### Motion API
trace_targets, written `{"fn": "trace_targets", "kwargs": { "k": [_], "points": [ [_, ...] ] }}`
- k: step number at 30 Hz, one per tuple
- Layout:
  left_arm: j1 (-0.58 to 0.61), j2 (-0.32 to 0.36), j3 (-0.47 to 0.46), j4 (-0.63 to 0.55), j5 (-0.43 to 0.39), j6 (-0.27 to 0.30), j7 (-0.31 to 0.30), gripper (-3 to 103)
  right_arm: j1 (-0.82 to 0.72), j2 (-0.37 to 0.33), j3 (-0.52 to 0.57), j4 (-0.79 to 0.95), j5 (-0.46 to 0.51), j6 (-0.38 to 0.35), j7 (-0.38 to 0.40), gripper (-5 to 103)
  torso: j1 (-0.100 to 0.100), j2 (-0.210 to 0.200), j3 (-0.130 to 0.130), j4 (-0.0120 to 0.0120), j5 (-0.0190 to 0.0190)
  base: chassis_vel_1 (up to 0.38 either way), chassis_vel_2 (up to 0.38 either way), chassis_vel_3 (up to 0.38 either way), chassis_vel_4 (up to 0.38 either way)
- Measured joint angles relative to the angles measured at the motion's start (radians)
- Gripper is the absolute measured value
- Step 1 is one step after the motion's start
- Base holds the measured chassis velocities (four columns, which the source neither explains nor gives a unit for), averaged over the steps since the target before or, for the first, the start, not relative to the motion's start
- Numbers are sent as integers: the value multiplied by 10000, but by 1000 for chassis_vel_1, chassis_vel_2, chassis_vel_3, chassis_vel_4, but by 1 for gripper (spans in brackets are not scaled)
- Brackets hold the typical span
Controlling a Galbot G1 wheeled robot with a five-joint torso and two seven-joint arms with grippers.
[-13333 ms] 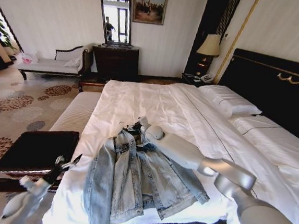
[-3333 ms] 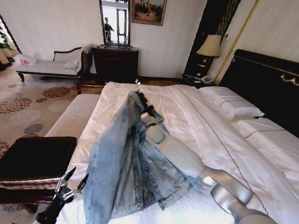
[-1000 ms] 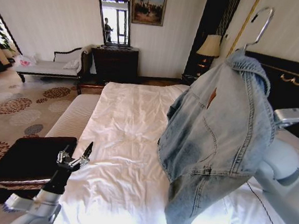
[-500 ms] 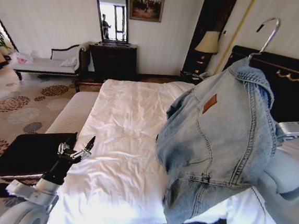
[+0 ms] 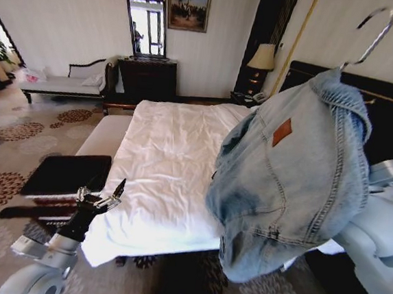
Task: Pick up the clothes from the bed and hang them on the clothes hanger.
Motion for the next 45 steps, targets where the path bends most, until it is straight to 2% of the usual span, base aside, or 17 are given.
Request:
{"fn": "trace_targets", "kwargs": {
  "k": [1,5,9,11,14,17,27,31,37,45],
  "points": [
    [-11,0,3,-2,2,-66,-26,100,19,-21,22,0,30,-2,6,19,-1,1,1,0,3,347,-351,-350,347],
    [-239,130,1,10,140,-93,-751,100,-261,134,191,-26,-49,-2,6,19,1,0,0,-4,2,357,-403,-345,378],
    [-355,287,-85,52,143,-89,-853,100,-698,359,374,-24,-224,4,-39,19,3,0,1,-3,5,349,-388,-323,362],
    [-411,402,-180,90,57,-115,-760,100,-1028,483,579,20,-322,10,-72,19,6,-1,1,-2,4,339,-355,-310,331],
    [-482,513,-290,182,-249,-253,288,100,-1640,671,1074,141,-468,14,-109,19,8,-1,2,-1,2,338,-337,-342,324],
    [-554,406,-70,296,124,-490,866,100,-2364,924,1609,354,-606,50,-189,19,9,-2,1,-1,0,362,-340,-364,342],
    [-275,-203,660,316,1314,-949,506,100,-3916,1973,2284,403,-1474,356,-570,19,-10,7,-5,-4,5,293,-292,-290,288],
    [-173,-321,717,330,1470,-1038,508,100,-4163,2359,2299,425,-1749,417,-616,19,-9,7,-4,-6,3,72,-49,-79,77],
    [-43,-631,786,559,1887,-1106,893,100,-4652,2899,2440,414,-2155,546,-751,19,27,-11,9,1,2,-30,30,31,-24],
    [102,-1074,1122,762,2575,-1166,755,100,-5101,3305,2751,410,-2643,819,-945,19,-3,0,-1,0,1,-13,23,18,-12]
  ]
}}
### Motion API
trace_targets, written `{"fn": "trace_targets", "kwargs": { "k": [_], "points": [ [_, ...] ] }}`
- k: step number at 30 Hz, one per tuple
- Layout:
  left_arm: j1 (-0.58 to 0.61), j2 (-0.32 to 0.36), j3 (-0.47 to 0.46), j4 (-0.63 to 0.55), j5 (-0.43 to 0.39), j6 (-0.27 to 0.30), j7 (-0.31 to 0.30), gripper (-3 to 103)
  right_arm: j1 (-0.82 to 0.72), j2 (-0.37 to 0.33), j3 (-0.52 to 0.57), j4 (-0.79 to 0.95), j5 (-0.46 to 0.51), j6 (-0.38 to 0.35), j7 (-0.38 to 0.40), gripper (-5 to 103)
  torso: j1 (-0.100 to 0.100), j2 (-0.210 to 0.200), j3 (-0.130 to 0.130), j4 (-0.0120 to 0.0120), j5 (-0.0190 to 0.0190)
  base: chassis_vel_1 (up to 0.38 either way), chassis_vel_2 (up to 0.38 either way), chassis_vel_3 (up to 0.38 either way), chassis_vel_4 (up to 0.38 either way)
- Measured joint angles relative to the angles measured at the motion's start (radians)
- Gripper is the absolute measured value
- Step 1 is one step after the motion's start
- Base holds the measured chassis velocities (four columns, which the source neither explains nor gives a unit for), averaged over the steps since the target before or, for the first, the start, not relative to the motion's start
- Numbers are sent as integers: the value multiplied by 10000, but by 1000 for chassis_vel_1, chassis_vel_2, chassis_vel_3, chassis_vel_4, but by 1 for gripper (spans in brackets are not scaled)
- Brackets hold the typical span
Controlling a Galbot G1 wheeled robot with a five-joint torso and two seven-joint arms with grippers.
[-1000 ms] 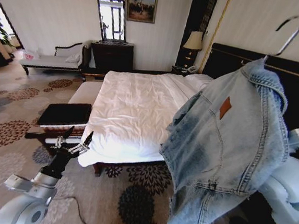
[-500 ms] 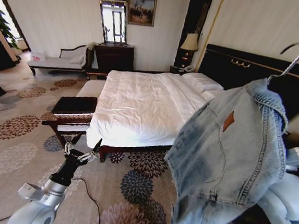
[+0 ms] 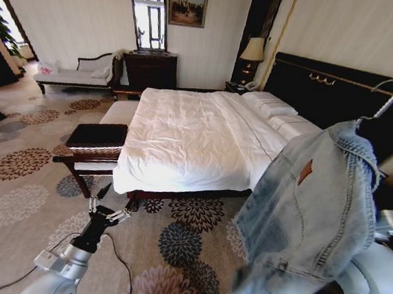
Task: Pick up the clothes from the bed and hang them on the clothes hanger.
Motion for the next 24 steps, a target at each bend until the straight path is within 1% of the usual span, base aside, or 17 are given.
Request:
{"fn": "trace_targets", "kwargs": {
  "k": [6,9,13,16,18,21,24],
  "points": [
    [-116,43,80,36,180,-91,0,100,-258,145,170,-3,-166,148,-98,19,-2,3,-1,-3,2,-6,-15,-14,-1],
    [-189,104,122,122,305,-162,40,100,-410,301,173,-9,-275,200,-116,19,12,-2,4,1,1,-25,-15,-21,-39],
    [-189,71,261,158,424,-173,53,100,-515,442,129,-10,-383,240,-142,19,14,-3,4,1,0,-55,-32,-44,-59],
    [-188,15,334,191,494,-201,56,100,-554,556,83,-10,-504,272,-145,19,11,-2,3,0,-1,-78,-68,-82,-79],
    [-188,-64,396,196,521,-220,54,100,-658,781,17,-10,-706,348,-191,19,6,-1,2,-1,0,-92,-107,-90,-82],
    [-175,-84,424,190,567,-272,37,100,-770,941,-39,-11,-826,399,-238,19,5,-1,2,-3,3,-100,-112,-100,-83],
    [-161,-74,428,169,616,-318,6,100,-841,996,-40,-11,-912,456,-276,19,6,-2,2,-3,2,-123,-125,-130,-118]
  ]
}}
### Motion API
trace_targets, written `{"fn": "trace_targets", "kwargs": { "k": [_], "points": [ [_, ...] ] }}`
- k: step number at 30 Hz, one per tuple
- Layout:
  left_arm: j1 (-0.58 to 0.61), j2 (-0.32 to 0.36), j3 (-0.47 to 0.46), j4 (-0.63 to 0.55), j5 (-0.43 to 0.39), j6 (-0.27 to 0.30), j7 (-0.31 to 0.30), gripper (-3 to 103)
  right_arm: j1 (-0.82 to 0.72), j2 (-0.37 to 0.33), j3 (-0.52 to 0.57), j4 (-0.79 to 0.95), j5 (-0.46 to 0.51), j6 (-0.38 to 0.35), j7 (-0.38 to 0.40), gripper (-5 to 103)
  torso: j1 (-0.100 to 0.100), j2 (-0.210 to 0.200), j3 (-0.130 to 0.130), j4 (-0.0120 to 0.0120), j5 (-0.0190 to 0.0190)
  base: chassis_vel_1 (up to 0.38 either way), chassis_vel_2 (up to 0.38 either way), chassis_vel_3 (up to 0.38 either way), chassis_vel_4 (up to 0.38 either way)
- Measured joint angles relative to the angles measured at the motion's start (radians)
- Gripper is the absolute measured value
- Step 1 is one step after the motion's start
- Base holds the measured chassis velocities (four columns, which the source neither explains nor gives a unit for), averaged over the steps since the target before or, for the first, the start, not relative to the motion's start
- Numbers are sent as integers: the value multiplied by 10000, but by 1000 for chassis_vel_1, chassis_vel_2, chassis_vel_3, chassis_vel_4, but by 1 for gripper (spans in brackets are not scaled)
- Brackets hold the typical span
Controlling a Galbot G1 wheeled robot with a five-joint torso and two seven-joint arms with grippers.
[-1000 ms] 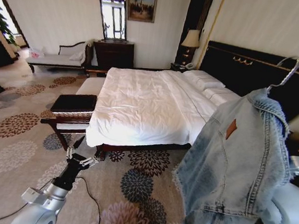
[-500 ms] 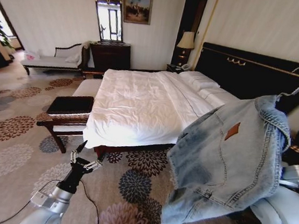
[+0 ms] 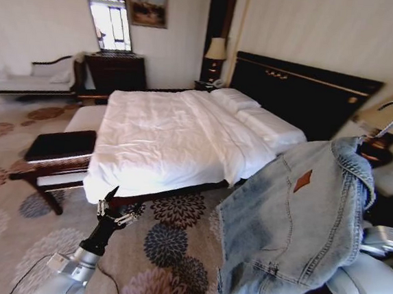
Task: Pick up the clothes from the bed and hang them on the clothes hanger.
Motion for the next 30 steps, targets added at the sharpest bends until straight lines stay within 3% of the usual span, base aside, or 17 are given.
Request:
{"fn": "trace_targets", "kwargs": {
  "k": [13,19,30],
  "points": [
    [25,-34,120,9,207,-159,61,100,-456,463,81,1,-431,162,-103,19,0,0,0,2,-3,-122,-129,-121,-123],
    [35,-146,459,68,267,-181,102,100,-839,1096,100,1,-959,379,-217,19,1,0,0,0,0,-126,-137,-122,-126],
    [-56,-150,632,235,385,-181,95,100,-915,1316,354,6,-990,448,-198,19,1,1,0,4,-3,-118,-119,-125,-123]
  ]
}}
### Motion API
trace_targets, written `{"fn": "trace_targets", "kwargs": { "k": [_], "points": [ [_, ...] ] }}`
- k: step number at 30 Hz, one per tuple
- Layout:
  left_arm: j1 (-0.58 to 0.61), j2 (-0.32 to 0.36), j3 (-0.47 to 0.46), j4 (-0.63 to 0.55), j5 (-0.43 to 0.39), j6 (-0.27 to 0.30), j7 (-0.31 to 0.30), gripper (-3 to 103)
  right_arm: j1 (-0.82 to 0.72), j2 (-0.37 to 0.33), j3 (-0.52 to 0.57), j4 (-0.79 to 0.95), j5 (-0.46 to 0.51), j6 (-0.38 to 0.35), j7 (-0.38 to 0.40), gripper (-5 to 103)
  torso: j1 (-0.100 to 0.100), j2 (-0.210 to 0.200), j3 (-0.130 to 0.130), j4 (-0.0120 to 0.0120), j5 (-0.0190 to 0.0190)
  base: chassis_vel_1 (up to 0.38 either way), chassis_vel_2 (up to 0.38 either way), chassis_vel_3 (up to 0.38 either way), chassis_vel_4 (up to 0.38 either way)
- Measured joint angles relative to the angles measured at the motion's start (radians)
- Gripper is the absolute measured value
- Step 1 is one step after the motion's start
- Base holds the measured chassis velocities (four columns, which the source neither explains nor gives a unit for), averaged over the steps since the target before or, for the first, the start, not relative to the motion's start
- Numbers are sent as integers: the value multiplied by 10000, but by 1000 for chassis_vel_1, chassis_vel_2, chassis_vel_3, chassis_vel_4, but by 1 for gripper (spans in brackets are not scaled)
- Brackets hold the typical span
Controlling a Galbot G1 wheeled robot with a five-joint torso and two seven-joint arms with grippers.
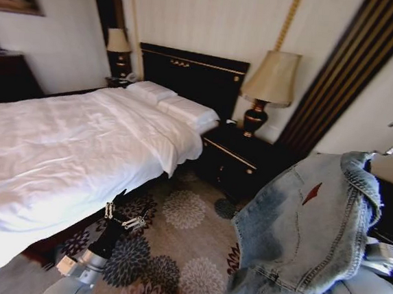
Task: Pick up the clothes from the bed and hang them on the clothes hanger.
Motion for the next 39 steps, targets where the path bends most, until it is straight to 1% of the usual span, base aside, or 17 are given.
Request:
{"fn": "trace_targets", "kwargs": {
  "k": [3,4,7,10,18,24,39],
  "points": [
    [-98,-162,253,227,35,8,-106,100,-143,593,-6,0,-355,138,-44,19,1,0,0,-4,3,-142,-132,-111,-134],
    [-98,-162,253,227,35,8,-106,100,-143,593,-6,0,-355,138,-44,19,1,0,0,-4,3,-151,-130,-134,-150],
    [-147,-192,427,251,100,58,-126,100,-192,922,-34,0,-670,261,-96,19,1,0,0,-4,2,-121,-140,-131,-137],
    [-214,-123,463,234,139,86,-145,100,-198,1141,-109,-1,-788,316,-115,19,0,0,0,-3,1,-114,-113,-118,-129],
    [-110,-149,383,234,125,61,-114,100,-232,1272,-214,-1,-950,345,-133,19,1,0,0,-2,2,-115,-119,-126,-119],
    [-131,-271,503,248,165,30,-41,100,-249,1214,-33,-2,-926,344,-135,19,0,0,0,-2,1,-127,-121,-123,-123],
    [-168,-229,602,261,181,7,-9,100,-368,1228,333,-2,-800,300,-122,19,1,0,0,-2,2,-129,-125,-132,-123]
  ]
}}
